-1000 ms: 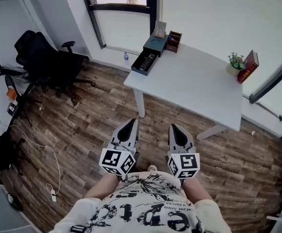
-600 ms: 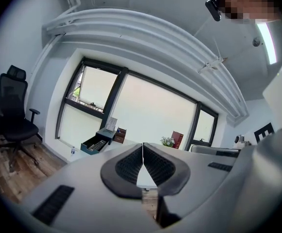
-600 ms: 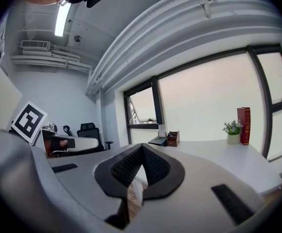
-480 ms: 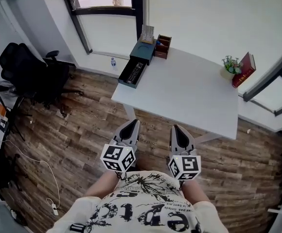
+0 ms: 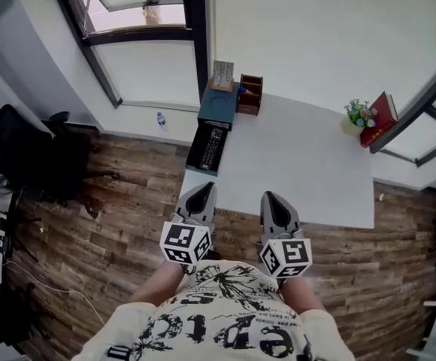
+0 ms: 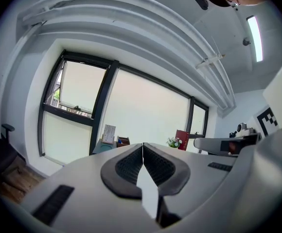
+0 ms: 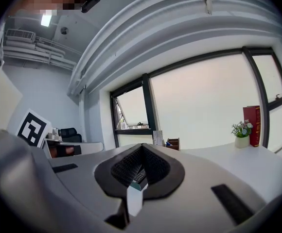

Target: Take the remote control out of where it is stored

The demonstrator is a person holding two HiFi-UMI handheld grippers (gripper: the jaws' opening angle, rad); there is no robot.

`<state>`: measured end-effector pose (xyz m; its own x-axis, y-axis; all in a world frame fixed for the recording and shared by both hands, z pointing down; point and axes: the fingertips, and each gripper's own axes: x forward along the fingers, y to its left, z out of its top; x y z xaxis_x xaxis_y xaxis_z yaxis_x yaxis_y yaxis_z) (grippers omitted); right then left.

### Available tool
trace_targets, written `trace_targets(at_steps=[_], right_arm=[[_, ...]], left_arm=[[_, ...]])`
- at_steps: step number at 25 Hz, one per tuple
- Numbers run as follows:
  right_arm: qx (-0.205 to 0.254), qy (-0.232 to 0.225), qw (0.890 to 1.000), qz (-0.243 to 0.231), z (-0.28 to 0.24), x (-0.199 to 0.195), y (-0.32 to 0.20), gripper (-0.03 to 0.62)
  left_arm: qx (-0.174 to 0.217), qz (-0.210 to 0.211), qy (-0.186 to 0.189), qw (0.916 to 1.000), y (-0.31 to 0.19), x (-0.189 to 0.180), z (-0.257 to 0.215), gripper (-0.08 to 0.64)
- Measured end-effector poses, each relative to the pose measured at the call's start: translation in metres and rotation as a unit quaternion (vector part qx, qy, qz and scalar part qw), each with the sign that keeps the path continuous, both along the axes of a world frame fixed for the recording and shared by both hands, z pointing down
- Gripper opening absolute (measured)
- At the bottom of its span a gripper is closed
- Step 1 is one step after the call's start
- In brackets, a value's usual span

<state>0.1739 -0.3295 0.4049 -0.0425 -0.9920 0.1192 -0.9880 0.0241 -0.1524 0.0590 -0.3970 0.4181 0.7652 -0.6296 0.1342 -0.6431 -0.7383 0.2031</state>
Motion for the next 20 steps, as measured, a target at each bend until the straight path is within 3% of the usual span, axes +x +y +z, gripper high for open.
trace_targets(at_steps=[7,13,20], right_arm=[[0.005,-0.017,1.0,0.016,0.001,-0.04,-0.09,-0.008],[-0.019,-0.026,0.999,0.011,0.018,-0.058,-0.129,-0.008],[-0.059,-0.033,0.998,0.018,0.042,-0.034,-0.164,-0.008]], left_arm=[[-0.005,0.009,-0.015,0.9998,-0.09,-0.041,0.008,0.009],[-0.037,0.016,0.003,0.9992,-0.127,-0.059,0.025,0.009],[-0.055,0.013,-0.057,0.9968,-0.155,-0.038,0.061,0.009]])
